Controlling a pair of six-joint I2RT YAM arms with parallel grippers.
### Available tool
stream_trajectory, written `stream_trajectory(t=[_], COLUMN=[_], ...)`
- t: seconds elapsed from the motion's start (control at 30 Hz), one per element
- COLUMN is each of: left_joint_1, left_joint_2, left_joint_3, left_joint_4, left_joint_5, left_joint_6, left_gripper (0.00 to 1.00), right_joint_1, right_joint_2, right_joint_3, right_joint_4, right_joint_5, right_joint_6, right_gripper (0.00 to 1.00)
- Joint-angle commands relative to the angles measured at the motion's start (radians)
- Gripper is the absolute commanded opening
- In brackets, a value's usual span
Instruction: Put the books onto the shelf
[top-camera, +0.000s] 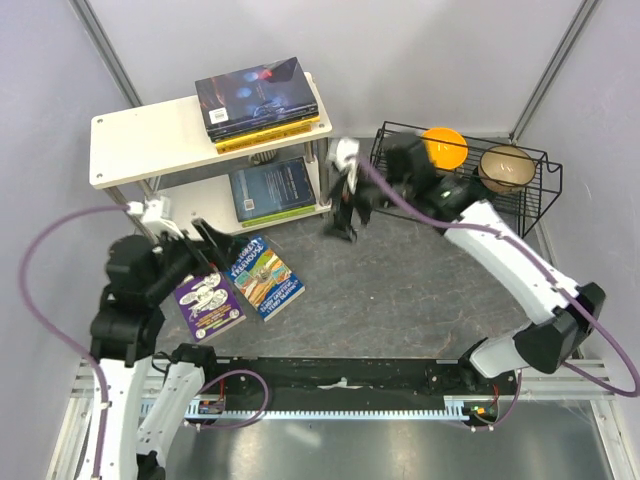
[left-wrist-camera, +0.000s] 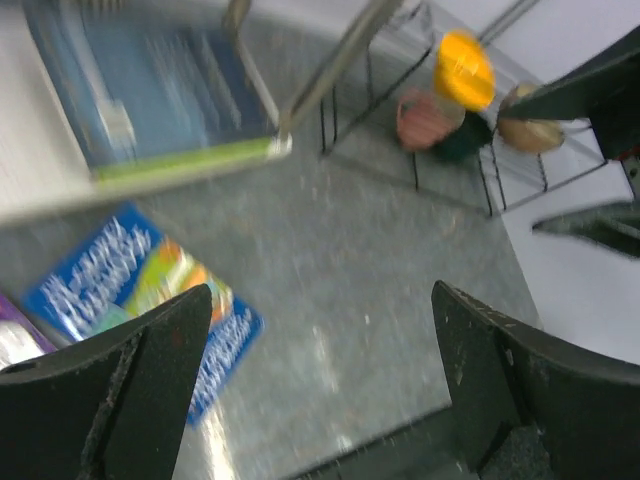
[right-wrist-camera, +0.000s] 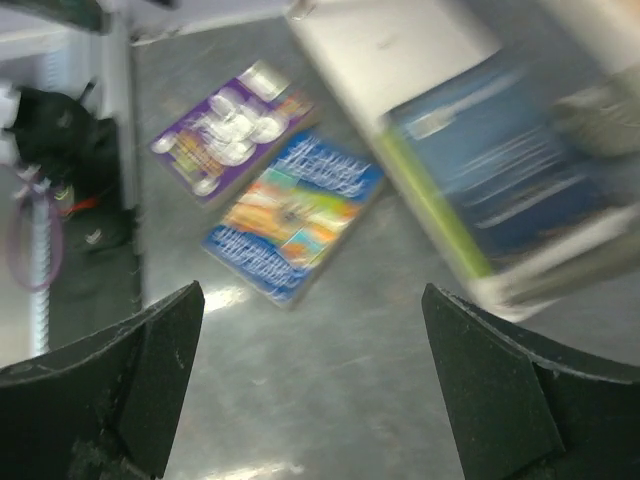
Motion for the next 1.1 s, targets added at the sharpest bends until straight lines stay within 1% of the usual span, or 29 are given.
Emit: stream_trajectory(t=[0.0, 0.03, 0.07, 0.1, 0.13, 0.2, 0.23, 0.27, 0.3, 0.33, 0.37, 0.53, 0.6, 0.73, 0.87, 0.9, 0.97, 1.0, 1.07], left_joint_1=[0.003, 0.003, 0.003, 0.003, 0.003, 0.002, 0.002, 0.0, -0.001, -0.004, -0.007, -0.046, -0.065, -0.118, -0.165, -0.173, -0.185, -0.19, -0.204], left_joint_2=[-0.063, -0.074, -0.086, -0.089, -0.088, -0.066, -0.052, -0.04, -0.005, 0.012, 0.029, 0.142, 0.173, 0.257, 0.355, 0.366, 0.388, 0.391, 0.382], left_joint_3=[-0.283, -0.322, -0.359, -0.434, -0.468, -0.555, -0.583, -0.606, -0.644, -0.66, -0.669, -0.685, -0.679, -0.676, -0.694, -0.7, -0.706, -0.708, -0.712], left_joint_4=[-0.026, -0.019, 0.016, 0.041, 0.066, 0.13, 0.15, 0.167, 0.196, 0.204, 0.215, 0.219, 0.213, 0.212, 0.259, 0.27, 0.294, 0.294, 0.301], left_joint_5=[0.135, 0.139, 0.141, 0.146, 0.147, 0.138, 0.112, 0.098, 0.086, 0.042, 0.026, -0.109, -0.141, -0.233, -0.244, -0.247, -0.236, -0.235, -0.233], left_joint_6=[-0.205, -0.22, -0.237, -0.272, -0.286, -0.317, -0.328, -0.336, -0.352, -0.36, -0.362, -0.395, -0.414, -0.455, -0.483, -0.498, -0.506, -0.512, -0.515], left_gripper=[0.94, 0.93, 0.92, 0.9, 0.89, 0.88, 0.86, 0.85, 0.81, 0.81, 0.81, 0.83, 0.83, 0.83, 0.83, 0.82, 0.72, 0.7, 0.7], right_joint_1=[0.027, 0.046, 0.056, 0.064, 0.073, 0.087, 0.101, 0.11, 0.119, 0.13, 0.135, 0.149, 0.149, 0.175, 0.19, 0.192, 0.199, 0.201, 0.208], right_joint_2=[-0.012, -0.009, 0.005, 0.017, 0.029, 0.08, 0.103, 0.156, 0.187, 0.216, 0.267, 0.364, 0.419, 0.462, 0.48, 0.487, 0.493, 0.491, 0.479], right_joint_3=[-0.413, -0.505, -0.545, -0.582, -0.648, -0.7, -0.728, -0.727, -0.719, -0.707, -0.705, -0.704, -0.688, -0.697, -0.734, -0.739, -0.742, -0.747, -0.769], right_joint_4=[0.255, 0.362, 0.418, 0.478, 0.612, 0.742, 0.833, 0.853, 0.86, 0.883, 0.903, 1.018, 1.017, 1.032, 1.066, 1.067, 1.061, 1.061, 1.078], right_joint_5=[-0.268, -0.242, -0.198, -0.156, -0.123, -0.063, 0.001, 0.049, 0.092, 0.127, 0.141, 0.234, 0.217, 0.206, 0.198, 0.188, 0.182, 0.174, 0.154], right_joint_6=[0.168, 0.205, 0.293, 0.35, 0.406, 0.559, 0.613, 0.654, 0.72, 0.745, 0.77, 0.866, 0.889, 0.92, 0.98, 0.995, 1.006, 1.027, 1.052], right_gripper=[0.98, 0.98, 0.98, 0.98, 0.97, 0.96, 0.95, 0.95, 0.94, 0.94, 0.94, 0.95, 0.94, 0.92, 0.91, 0.9, 0.9, 0.9, 0.89])
